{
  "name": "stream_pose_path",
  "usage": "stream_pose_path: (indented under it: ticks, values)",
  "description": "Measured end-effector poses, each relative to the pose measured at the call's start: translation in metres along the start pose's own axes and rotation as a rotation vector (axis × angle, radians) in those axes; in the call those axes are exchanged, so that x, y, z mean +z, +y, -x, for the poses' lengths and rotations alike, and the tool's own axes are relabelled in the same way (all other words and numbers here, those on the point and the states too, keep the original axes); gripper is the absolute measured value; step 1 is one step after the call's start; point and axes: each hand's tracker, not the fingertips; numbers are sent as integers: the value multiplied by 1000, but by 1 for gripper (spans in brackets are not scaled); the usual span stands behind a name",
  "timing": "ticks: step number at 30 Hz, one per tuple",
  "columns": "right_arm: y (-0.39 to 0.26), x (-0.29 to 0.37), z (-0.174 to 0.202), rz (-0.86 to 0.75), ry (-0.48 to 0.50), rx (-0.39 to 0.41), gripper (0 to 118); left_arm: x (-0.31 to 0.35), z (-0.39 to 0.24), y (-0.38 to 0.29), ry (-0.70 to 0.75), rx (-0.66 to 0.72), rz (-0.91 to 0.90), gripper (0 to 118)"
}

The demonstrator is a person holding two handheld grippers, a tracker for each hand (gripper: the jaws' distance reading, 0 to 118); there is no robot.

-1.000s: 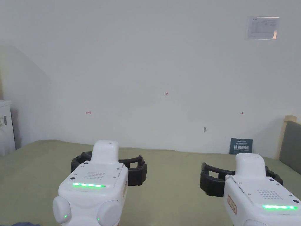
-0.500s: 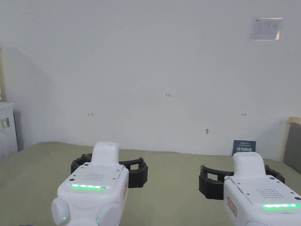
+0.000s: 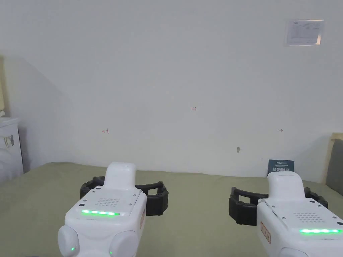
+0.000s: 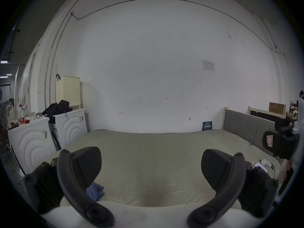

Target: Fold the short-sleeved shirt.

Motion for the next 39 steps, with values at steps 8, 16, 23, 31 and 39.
stream_pose_path:
  ticks: [8,16,23,31,39]
  values:
    - [1,-1,1,16,-51,40,118,-1,1,3,-6,18,7,118]
    - [3,1,-5,26,4,-14,118,0,-1,4,-16,24,18,118]
    - [5,0,-9,38,25,-38,118,0,0,4,-17,22,22,118]
    - [6,-1,-7,41,21,-21,118,-1,4,4,-12,26,23,118]
    - [7,-1,-7,39,16,-24,118,0,3,4,-16,23,28,118]
